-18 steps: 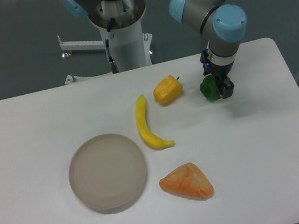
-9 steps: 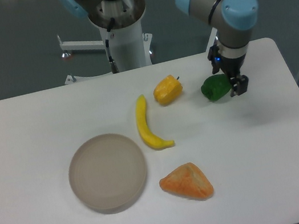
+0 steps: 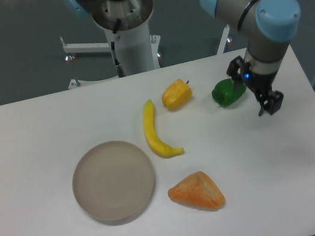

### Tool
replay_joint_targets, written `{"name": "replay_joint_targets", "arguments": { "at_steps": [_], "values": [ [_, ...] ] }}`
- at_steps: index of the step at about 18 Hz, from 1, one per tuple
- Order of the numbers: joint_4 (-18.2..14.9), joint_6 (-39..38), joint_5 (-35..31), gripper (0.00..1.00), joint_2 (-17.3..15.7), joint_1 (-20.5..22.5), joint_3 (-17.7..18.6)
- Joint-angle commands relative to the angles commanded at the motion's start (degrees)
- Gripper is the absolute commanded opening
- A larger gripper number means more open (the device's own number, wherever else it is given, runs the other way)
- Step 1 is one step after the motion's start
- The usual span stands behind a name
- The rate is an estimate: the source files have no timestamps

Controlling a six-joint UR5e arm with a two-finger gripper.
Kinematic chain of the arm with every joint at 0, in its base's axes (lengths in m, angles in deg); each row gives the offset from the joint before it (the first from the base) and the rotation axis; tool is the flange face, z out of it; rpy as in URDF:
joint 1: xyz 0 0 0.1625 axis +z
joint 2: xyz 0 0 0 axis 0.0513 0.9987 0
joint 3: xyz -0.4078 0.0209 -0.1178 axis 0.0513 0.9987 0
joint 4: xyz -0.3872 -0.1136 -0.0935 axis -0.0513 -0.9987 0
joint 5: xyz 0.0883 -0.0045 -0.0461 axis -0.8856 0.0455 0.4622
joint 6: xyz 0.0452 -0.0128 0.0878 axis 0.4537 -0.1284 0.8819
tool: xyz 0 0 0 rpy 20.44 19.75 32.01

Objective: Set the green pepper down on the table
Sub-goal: 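Lift the open gripper up and away from the green pepper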

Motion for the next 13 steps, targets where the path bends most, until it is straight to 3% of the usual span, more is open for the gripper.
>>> {"name": "replay_joint_targets", "arguments": {
  "at_steps": [13],
  "values": [
    [2.6, 0.0, 1.8, 1.00, -0.4, -1.1, 2.1]
  ]
}}
